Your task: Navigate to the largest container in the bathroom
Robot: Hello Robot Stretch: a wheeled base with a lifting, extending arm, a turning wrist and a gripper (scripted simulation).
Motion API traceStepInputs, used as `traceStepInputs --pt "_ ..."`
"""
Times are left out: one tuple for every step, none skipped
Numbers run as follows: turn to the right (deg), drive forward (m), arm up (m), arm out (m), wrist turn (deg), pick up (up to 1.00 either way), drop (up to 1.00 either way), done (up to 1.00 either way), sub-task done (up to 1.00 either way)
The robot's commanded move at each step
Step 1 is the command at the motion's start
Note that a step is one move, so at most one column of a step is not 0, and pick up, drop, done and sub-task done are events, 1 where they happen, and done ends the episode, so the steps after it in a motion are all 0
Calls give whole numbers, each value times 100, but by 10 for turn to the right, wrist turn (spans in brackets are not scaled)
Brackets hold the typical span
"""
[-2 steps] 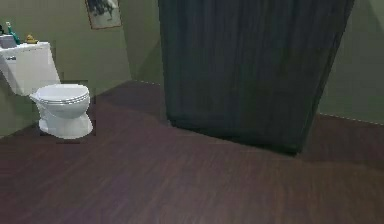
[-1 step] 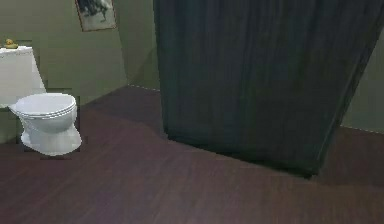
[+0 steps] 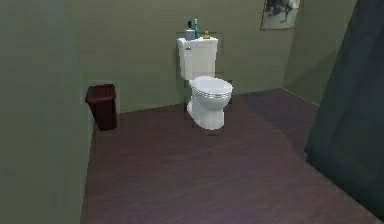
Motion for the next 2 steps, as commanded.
traceStepInputs --pt "-150 0 0 0 0 0 0 0 0" --pt "0 100 0 0 0 0 0 0 0"
